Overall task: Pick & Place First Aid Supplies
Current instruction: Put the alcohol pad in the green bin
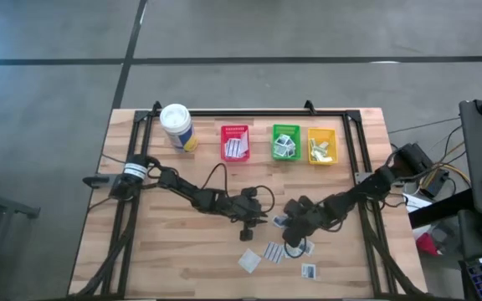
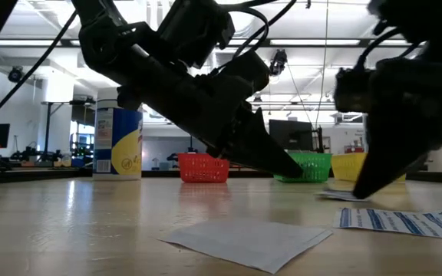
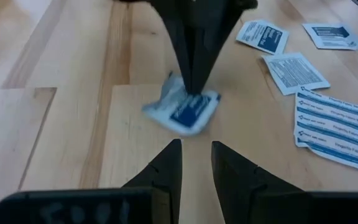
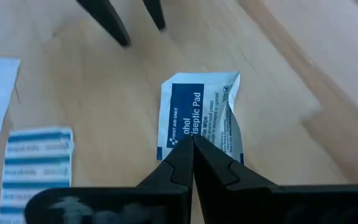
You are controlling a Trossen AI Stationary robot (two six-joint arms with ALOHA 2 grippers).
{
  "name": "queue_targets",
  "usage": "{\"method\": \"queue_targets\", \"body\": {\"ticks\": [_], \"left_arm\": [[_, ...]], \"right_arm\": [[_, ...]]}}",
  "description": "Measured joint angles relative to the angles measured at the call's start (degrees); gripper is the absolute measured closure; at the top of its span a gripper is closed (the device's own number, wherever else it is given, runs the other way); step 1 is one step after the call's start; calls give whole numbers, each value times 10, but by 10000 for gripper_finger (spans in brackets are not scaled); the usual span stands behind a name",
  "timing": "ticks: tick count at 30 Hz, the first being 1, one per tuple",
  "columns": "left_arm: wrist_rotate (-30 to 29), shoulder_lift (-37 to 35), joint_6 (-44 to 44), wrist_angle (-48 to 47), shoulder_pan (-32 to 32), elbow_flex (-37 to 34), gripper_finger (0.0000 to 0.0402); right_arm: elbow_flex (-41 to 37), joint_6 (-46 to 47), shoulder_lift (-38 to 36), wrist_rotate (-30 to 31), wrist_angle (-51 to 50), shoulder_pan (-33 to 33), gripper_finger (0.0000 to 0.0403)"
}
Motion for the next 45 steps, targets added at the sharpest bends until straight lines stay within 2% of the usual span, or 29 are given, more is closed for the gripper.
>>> {"method": "queue_targets", "body": {"ticks": [13,19,23,36,45], "left_arm": [[0,0,0,1,0,0,321],[0,0,0,1,2,-1,321],[-25,0,-4,-14,4,-1,321],[-42,0,-43,-27,8,-13,321],[-40,0,-64,-20,8,-29,321]], "right_arm": [[-3,-89,18,-8,109,-41,394],[-3,-90,18,-3,116,-44,394],[-3,-92,14,1,132,-43,394],[-3,-101,5,1,137,-43,394],[-2,-127,-62,3,91,-44,394]]}}
